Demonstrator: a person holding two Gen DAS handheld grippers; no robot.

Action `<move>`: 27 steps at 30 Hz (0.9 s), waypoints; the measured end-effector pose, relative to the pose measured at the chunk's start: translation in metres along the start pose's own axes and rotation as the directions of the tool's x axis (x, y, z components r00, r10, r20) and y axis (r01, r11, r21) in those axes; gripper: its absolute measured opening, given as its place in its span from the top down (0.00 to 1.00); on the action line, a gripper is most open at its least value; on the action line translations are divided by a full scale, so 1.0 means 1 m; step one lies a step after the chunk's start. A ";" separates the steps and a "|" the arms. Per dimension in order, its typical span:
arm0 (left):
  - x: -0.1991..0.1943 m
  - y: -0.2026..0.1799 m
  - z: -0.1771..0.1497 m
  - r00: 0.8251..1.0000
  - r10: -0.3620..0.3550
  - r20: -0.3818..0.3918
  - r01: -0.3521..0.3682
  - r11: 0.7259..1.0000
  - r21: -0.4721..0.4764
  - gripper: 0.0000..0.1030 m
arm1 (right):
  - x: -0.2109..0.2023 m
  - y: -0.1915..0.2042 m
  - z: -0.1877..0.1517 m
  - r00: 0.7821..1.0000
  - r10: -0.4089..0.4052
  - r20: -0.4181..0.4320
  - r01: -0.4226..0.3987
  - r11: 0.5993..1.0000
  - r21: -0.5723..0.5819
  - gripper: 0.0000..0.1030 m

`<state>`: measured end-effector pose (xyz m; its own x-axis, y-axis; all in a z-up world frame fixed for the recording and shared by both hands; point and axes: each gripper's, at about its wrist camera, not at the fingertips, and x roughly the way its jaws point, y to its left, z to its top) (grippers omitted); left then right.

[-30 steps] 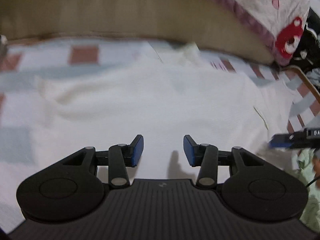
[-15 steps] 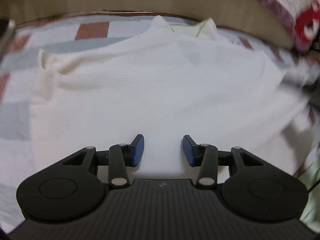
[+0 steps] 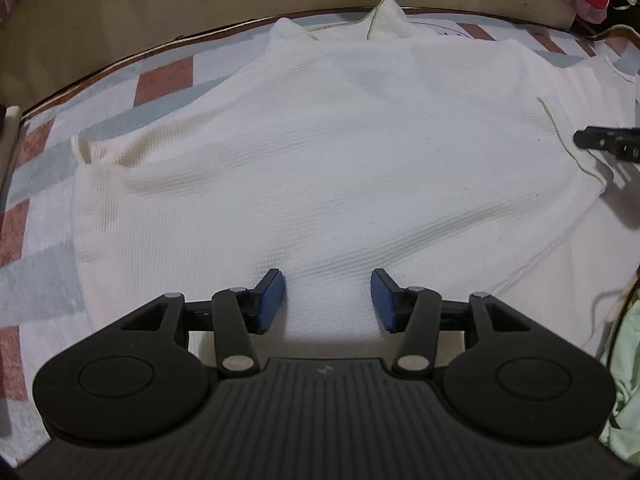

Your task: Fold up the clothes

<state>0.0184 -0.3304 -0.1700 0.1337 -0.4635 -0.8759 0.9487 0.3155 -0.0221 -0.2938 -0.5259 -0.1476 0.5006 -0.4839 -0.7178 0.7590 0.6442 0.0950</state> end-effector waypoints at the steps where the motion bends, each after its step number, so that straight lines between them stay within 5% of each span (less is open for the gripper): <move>1: 0.000 -0.001 0.000 1.000 0.006 0.010 -0.006 1.000 0.016 0.50 | -0.002 -0.004 0.002 1.000 -0.010 0.002 0.010 1.000 -0.004 0.71; 4: -0.004 -0.006 0.000 0.998 0.028 0.055 -0.032 0.997 0.071 0.50 | -0.014 -0.016 0.011 0.999 -0.037 0.022 0.037 0.999 -0.029 0.67; 8: -0.019 -0.023 0.005 0.983 0.010 0.183 -0.035 0.990 0.133 0.49 | -0.042 -0.055 0.018 0.994 0.098 0.045 -0.102 0.988 0.114 0.52; 13: -0.028 -0.080 0.023 0.969 -0.007 0.248 -0.042 0.980 0.194 0.50 | -0.053 -0.133 0.030 0.956 0.275 -0.099 -0.227 0.912 0.341 0.47; 16: -0.027 -0.128 0.044 0.973 -0.058 0.225 0.019 0.985 0.171 0.50 | -0.072 -0.186 0.033 0.945 0.320 -0.063 -0.262 0.861 0.436 0.43; 21: -0.004 -0.215 0.080 0.968 -0.130 0.214 0.116 0.990 0.079 0.50 | -0.073 -0.264 0.034 0.994 0.102 -0.027 -0.078 0.881 0.467 0.41; 24: 0.022 -0.266 0.100 0.967 -0.130 0.218 0.117 0.991 0.069 0.50 | -0.070 -0.310 0.035 0.999 -0.053 -0.009 0.051 0.876 0.479 0.41; 27: 0.042 -0.308 0.116 0.965 -0.141 0.219 0.122 0.988 0.098 0.50 | -0.058 -0.340 0.031 0.995 -0.100 0.019 0.077 0.860 0.505 0.41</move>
<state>-0.2350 -0.5431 -0.1440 0.0584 -0.6734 -0.7370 0.9813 0.1743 -0.0815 -0.5681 -0.7356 -0.1164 0.4298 -0.5575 -0.7103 0.9013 0.2175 0.3747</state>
